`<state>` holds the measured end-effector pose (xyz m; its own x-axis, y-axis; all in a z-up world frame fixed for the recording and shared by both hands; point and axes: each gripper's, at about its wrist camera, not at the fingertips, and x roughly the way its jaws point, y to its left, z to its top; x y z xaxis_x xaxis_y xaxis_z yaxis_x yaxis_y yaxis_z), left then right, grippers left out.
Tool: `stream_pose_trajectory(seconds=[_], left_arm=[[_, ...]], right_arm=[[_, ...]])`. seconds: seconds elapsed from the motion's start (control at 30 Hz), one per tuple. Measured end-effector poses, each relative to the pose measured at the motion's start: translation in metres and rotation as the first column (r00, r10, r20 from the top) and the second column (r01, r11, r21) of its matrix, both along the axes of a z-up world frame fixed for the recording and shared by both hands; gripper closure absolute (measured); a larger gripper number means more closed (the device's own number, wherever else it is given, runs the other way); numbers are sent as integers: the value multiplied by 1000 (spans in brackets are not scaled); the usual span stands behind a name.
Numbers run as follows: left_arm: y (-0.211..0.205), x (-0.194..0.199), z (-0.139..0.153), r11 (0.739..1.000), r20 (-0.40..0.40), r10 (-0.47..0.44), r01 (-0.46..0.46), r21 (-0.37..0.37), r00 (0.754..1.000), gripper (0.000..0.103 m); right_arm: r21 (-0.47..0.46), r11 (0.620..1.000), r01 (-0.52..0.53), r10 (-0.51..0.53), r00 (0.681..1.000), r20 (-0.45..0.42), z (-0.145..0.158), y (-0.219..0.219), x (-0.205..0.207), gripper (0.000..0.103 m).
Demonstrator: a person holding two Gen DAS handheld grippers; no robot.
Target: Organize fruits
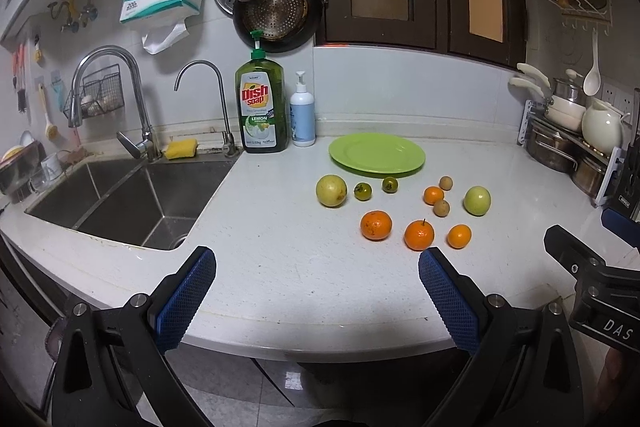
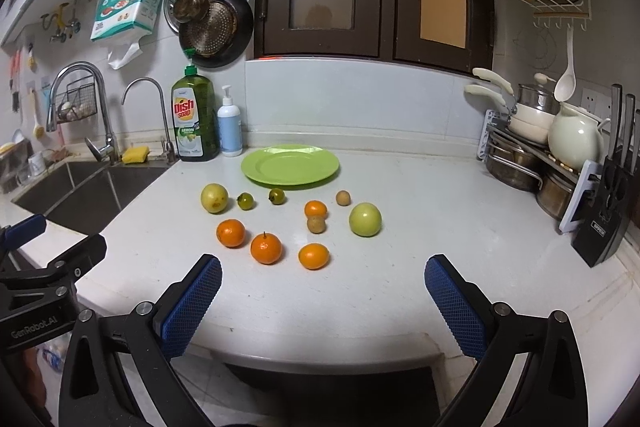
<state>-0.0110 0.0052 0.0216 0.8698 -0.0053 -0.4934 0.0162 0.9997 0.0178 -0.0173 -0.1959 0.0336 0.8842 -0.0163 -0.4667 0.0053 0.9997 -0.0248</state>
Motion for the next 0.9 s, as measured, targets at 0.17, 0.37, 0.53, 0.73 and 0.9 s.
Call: stream_pose_trajectory(seconds=[0.17,0.37,0.53,0.73,0.9], left_arm=[[-1,1,1,1000,3,-5,5,3,1000,0],[-2,1,2,1000,6,-9,9,6,1000,0],[-3,2,2,1000,3,-13,13,6,1000,0],[-4,3,3,1000,3,-12,12,7,1000,0],[-6,5,4,1000,4,-16,16,10,1000,0]], right_arm=[[0,1000,2,-2,1000,1,0,0,0,1],[5,1000,4,-4,1000,-3,1,-1,1,1],[9,1000,5,-5,1000,-5,1,-2,3,1],[9,1000,5,-5,1000,-5,1,-1,3,1],[9,1000,5,-5,1000,-7,1,-2,4,1]])
